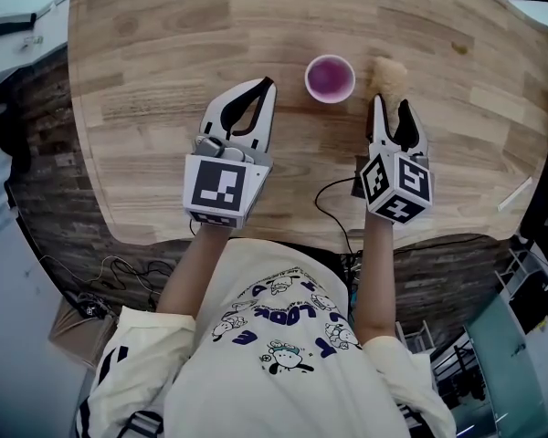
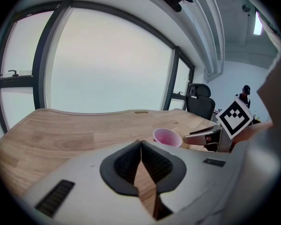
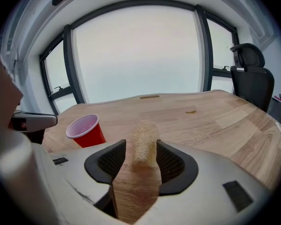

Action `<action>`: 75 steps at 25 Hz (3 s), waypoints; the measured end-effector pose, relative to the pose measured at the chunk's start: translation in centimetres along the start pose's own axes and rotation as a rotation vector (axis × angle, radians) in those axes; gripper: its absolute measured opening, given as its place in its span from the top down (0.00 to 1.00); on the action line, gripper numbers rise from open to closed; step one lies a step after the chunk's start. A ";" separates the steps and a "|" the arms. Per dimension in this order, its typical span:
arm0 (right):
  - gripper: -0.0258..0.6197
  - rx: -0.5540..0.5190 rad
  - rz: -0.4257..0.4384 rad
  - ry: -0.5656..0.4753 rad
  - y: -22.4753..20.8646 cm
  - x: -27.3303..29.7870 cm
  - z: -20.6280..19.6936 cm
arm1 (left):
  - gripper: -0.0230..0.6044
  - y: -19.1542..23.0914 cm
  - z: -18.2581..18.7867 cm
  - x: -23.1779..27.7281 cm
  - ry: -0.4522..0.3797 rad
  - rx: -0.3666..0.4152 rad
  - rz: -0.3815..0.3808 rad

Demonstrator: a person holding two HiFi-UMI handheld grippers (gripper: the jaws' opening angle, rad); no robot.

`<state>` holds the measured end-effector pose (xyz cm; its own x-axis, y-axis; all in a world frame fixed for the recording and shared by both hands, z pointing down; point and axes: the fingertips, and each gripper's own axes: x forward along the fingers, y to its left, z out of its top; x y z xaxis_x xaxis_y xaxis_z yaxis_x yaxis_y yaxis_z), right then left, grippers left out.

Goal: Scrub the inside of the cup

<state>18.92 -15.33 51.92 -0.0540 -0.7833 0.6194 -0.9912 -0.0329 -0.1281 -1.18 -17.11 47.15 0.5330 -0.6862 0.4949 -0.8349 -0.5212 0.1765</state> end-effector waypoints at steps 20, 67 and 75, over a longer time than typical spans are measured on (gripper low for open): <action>0.80 -0.006 -0.005 0.026 -0.5 1.0 -0.6 | 0.90 -0.6 -0.8 0.7 0.033 0.026 -0.021; 0.81 0.048 -0.008 -0.049 -2.0 -0.4 1.0 | 0.36 -6.8 -4.9 8.1 0.202 0.222 -0.256; 0.81 0.055 0.007 -0.057 -1.5 -0.7 1.3 | 0.50 -6.6 -4.8 8.3 0.194 0.241 -0.236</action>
<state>20.62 -15.56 50.69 -0.0527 -0.8174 0.5736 -0.9825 -0.0602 -0.1760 8.10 -16.91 54.16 0.6515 -0.4366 0.6204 -0.6241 -0.7734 0.1111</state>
